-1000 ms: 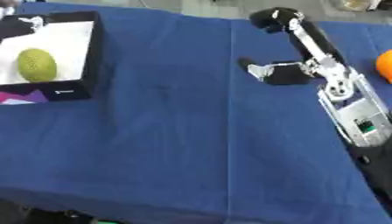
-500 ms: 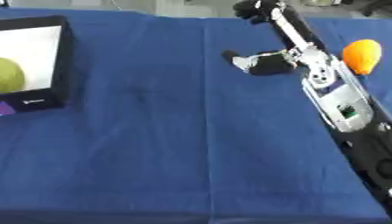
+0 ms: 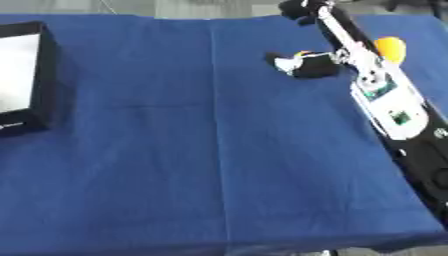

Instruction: Pick up the objects with one hand, pass them to the other hand, and then place them into the box on the other side of the table.

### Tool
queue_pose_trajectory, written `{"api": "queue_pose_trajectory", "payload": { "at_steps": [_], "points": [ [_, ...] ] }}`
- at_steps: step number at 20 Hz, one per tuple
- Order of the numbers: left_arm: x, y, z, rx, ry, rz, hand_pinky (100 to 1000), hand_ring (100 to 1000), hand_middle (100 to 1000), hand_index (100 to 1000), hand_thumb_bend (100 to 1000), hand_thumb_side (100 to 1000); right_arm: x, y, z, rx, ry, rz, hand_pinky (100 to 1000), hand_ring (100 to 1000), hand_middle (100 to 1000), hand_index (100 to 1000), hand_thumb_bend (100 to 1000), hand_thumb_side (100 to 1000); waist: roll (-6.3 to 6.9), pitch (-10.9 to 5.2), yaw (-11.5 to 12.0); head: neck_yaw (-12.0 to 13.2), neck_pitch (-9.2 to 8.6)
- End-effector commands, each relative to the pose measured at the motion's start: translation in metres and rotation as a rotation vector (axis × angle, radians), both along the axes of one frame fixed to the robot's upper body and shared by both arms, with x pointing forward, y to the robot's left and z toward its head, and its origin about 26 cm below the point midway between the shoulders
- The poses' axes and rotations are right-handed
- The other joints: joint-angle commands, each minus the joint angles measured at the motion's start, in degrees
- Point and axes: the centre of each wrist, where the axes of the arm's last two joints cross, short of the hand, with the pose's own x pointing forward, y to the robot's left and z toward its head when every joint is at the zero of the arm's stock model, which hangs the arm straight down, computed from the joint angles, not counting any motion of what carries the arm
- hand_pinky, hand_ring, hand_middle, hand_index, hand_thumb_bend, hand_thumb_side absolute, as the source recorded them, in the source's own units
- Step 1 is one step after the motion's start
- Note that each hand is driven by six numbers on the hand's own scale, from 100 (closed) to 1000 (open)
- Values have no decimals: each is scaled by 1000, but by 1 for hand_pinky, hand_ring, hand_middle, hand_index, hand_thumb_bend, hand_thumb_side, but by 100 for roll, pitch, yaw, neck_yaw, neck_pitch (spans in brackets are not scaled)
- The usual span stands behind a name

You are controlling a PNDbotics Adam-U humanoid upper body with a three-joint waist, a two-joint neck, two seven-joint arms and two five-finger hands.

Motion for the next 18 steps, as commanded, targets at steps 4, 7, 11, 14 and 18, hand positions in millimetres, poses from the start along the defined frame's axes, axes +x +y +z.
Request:
{"api": "queue_pose_trajectory", "payload": {
  "at_steps": [4,7,11,14,18],
  "points": [
    [-6,6,14,3,-51,8,740,781,801,748,608,536,4,-43,16,-3,44,-107,801,829,761,835,504,226,41,-125,-26,-84,-9],
    [-6,6,12,1,-45,13,741,782,803,749,609,540,7,-61,19,-16,74,-151,804,832,766,836,519,232,47,-121,-35,-135,-9],
    [-7,5,11,-4,-51,10,740,782,802,747,609,539,10,-78,22,-27,93,-207,805,833,771,838,532,231,58,-111,-40,-206,-9],
    [-8,4,11,-6,-58,5,740,781,801,746,609,538,12,-87,24,-35,98,-240,806,834,773,839,539,232,72,-104,-40,-242,-9],
    [-9,4,10,-9,-58,7,740,781,801,746,609,539,16,-98,27,-55,110,-277,808,835,778,840,555,236,89,-94,-34,-261,-9]
  ]
}}
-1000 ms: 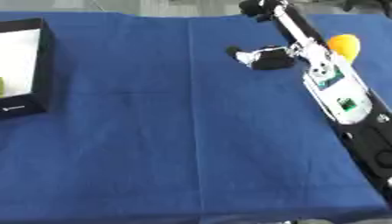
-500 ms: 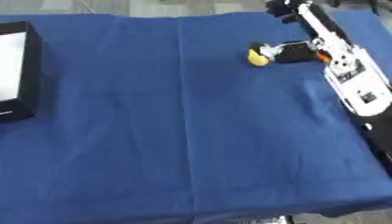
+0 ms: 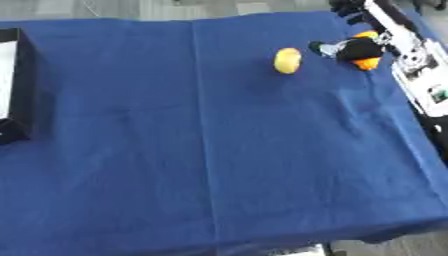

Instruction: Pick up the objects with one hand, pass them to the other hand, and then place them into the box on the other side of the table.

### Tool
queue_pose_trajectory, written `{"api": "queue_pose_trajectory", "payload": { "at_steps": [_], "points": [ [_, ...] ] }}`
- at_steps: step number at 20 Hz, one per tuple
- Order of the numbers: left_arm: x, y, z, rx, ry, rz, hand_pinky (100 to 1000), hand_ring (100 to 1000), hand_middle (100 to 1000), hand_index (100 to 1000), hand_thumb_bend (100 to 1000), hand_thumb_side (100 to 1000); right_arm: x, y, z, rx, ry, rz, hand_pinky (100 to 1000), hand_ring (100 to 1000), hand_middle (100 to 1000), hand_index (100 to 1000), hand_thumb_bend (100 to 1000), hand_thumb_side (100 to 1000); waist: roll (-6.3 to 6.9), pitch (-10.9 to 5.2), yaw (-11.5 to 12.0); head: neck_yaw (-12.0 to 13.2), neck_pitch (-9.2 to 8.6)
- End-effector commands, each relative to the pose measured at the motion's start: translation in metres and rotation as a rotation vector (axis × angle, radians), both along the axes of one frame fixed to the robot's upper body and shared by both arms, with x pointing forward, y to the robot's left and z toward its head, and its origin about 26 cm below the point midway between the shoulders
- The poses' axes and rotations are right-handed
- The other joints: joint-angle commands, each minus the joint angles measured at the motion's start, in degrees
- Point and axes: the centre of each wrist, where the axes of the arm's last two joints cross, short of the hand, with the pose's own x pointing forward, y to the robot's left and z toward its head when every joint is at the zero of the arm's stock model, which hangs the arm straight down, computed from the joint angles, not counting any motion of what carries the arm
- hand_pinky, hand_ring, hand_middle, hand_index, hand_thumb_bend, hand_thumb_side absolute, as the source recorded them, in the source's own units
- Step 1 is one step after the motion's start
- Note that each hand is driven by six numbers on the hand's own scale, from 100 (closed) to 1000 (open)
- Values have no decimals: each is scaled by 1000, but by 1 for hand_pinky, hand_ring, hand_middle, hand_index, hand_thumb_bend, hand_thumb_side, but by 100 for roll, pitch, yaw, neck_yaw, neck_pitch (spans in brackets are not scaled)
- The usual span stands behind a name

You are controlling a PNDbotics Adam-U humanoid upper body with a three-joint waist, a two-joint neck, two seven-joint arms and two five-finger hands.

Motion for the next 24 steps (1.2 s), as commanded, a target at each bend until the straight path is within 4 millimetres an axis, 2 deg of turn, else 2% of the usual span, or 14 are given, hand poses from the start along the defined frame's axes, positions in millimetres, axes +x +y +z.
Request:
{"api": "queue_pose_trajectory", "payload": {
  "at_steps": [1,12,24],
  "points": [
    [-5,5,14,15,-40,12,740,781,801,746,610,540,1,-18,19,-42,-27,-50,809,836,780,841,559,237,25,-91,2,-30,-11],
    [-5,5,11,14,-30,12,740,781,799,744,608,542,16,-57,20,-127,34,-211,815,841,794,846,623,253,37,-63,39,-52,-11],
    [-6,3,13,16,-39,4,739,780,797,742,608,542,28,-84,12,-196,90,-382,816,839,795,844,624,293,59,-15,87,-145,-11]
  ]
}}
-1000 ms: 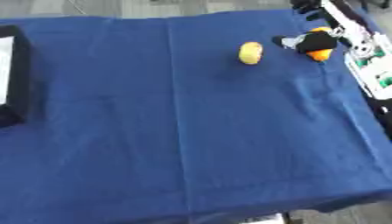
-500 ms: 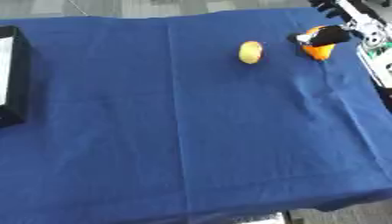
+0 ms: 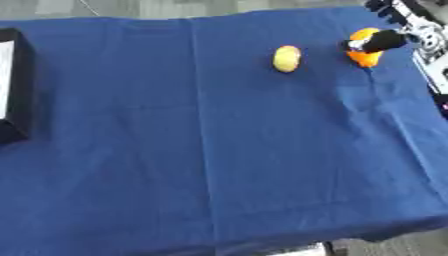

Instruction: Pick up the objects with one hand, pass them to the other hand, and then place them into the box on the other side of the table.

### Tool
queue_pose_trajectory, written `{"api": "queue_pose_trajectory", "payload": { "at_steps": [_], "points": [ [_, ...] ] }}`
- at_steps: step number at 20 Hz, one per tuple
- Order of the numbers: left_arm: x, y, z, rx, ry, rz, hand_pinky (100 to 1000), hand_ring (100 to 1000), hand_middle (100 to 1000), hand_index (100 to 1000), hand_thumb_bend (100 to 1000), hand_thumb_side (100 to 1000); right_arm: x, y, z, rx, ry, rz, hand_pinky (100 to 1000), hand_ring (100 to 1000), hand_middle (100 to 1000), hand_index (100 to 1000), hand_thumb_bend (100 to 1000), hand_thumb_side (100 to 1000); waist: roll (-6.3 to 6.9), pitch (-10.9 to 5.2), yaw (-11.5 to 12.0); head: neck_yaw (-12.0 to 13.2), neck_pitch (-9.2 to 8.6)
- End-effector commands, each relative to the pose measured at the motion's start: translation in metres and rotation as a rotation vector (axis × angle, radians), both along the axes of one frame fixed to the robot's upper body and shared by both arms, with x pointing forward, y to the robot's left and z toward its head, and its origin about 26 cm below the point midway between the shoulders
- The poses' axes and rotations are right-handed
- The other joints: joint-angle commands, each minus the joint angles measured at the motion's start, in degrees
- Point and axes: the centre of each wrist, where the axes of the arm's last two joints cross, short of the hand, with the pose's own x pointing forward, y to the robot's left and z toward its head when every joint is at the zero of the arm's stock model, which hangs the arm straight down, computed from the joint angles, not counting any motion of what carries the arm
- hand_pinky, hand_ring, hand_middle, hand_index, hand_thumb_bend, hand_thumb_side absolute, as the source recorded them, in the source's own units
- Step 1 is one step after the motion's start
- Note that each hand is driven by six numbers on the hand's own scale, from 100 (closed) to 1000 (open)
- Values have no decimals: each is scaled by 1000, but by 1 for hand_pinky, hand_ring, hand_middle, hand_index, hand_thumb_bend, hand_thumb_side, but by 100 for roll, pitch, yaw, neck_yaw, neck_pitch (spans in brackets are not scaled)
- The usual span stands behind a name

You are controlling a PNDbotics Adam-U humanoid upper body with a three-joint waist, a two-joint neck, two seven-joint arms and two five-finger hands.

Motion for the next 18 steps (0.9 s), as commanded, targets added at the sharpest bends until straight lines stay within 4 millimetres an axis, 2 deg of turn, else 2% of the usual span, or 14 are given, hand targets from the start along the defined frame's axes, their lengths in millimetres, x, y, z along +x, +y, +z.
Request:
{"api": "queue_pose_trajectory", "payload": {
  "at_steps": [1,18],
  "points": [
    [-4,3,14,20,-39,8,739,780,797,742,607,542,-2,-17,19,-40,-31,-58,816,839,795,844,623,294,10,-74,9,-36,-12],
    [-5,2,11,1,-38,9,739,779,796,737,596,551,9,-32,20,-54,-35,-201,813,835,793,847,611,308,129,114,58,-49,-12]
  ]
}}
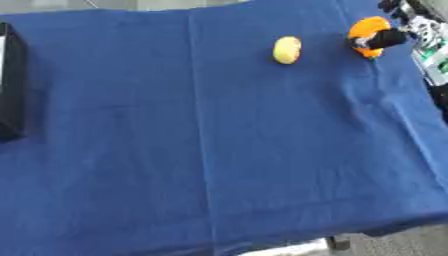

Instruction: Pick up the objects with one hand, pass them to the other hand, and then place them into the box on the other side of the table.

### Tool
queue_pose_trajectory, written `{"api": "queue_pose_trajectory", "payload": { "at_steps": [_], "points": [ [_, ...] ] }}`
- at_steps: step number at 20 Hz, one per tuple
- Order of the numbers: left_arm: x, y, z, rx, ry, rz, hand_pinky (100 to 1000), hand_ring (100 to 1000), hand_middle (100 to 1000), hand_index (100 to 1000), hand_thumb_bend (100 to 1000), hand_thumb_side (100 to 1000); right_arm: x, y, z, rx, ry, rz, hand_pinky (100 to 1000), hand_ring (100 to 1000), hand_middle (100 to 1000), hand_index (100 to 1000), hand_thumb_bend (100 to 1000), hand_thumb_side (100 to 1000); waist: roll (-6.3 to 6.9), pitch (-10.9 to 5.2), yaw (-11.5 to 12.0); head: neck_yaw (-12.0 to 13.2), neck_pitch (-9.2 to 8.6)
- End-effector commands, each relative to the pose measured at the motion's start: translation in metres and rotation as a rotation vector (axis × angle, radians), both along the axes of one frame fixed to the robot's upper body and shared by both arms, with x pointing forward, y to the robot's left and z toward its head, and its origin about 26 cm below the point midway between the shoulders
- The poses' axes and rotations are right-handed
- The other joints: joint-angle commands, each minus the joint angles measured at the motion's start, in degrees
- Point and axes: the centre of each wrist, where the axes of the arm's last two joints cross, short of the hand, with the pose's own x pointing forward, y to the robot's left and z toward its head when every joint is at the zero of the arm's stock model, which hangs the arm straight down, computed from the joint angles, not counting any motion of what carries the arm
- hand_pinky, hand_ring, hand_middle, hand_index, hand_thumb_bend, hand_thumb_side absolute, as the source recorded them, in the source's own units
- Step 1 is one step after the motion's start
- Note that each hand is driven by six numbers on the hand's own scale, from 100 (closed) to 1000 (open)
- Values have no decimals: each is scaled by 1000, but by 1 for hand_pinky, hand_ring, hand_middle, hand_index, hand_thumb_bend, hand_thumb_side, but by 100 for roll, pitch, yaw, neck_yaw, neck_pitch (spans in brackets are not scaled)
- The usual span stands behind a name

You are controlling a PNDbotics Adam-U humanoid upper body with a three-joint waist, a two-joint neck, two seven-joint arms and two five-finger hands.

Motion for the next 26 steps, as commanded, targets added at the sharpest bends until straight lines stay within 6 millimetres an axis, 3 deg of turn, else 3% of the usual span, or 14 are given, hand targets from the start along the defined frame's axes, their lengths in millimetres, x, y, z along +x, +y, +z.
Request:
{"api": "queue_pose_trajectory", "payload": {
  "at_steps": [1,14,26],
  "points": [
    [-4,3,11,6,-36,8,739,779,796,737,594,552,-3,-15,22,-32,-41,-50,812,834,793,847,610,310,8,-66,-1,7,-12],
    [-4,2,9,8,-29,9,740,781,799,734,592,554,-7,-26,26,-51,8,-103,807,830,795,869,638,335,32,-58,-47,26,-12],
    [-4,1,7,1,-28,4,740,781,800,726,572,561,-3,-23,12,0,23,-109,807,815,736,823,570,330,63,-28,-12,21,-40]
  ]
}}
